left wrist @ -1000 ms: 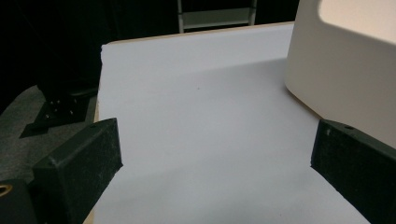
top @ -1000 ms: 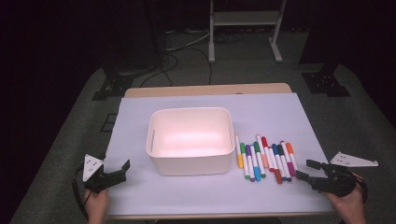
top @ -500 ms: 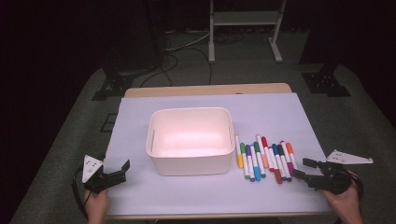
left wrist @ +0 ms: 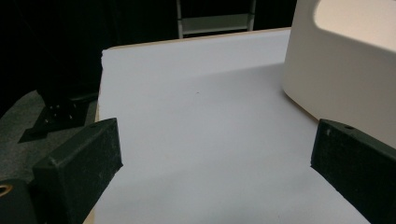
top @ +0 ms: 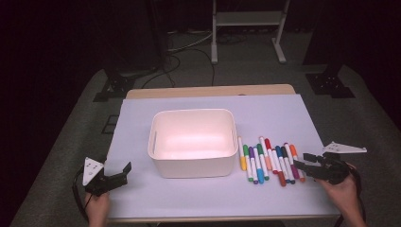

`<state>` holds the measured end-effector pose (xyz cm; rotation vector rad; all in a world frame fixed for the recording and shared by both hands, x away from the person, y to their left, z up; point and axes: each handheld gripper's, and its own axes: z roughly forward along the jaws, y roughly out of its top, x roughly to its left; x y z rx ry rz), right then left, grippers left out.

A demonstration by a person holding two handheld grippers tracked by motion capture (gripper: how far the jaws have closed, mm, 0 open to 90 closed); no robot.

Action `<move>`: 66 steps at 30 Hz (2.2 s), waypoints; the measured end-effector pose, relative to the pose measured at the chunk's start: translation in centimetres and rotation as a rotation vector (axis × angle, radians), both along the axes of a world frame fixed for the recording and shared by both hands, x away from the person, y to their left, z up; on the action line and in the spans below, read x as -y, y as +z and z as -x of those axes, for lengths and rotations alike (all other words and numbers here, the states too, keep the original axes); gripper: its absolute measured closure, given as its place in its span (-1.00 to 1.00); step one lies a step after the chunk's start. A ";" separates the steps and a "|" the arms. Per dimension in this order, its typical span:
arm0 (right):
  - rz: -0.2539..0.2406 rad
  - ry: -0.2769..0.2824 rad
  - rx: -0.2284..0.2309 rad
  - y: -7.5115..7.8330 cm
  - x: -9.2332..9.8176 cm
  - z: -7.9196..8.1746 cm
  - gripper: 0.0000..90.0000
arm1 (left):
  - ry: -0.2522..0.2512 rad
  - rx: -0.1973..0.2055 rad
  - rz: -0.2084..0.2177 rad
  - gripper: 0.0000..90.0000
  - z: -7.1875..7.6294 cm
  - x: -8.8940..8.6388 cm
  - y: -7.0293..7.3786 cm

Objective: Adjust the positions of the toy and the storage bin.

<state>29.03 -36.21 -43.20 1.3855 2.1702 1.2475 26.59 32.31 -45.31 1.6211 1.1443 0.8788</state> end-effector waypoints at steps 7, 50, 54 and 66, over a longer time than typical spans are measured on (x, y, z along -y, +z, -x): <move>0.043 -0.058 -0.078 -0.3 0.2 -1.2 0.24 | -0.002 0.003 0.003 -0.99 0.1 -0.1 0.0; 0.087 -0.046 -0.156 4.7 -1.5 -1.5 0.69 | 0.000 0.009 0.010 -0.99 0.1 -0.1 0.0; 0.046 0.048 -0.101 8.1 -3.4 -1.5 0.69 | -0.001 0.006 0.009 -0.99 0.1 -0.1 0.0; -0.007 0.275 -0.064 14.2 -8.4 -3.7 0.69 | 0.002 -0.001 0.014 -0.99 0.0 -0.1 0.0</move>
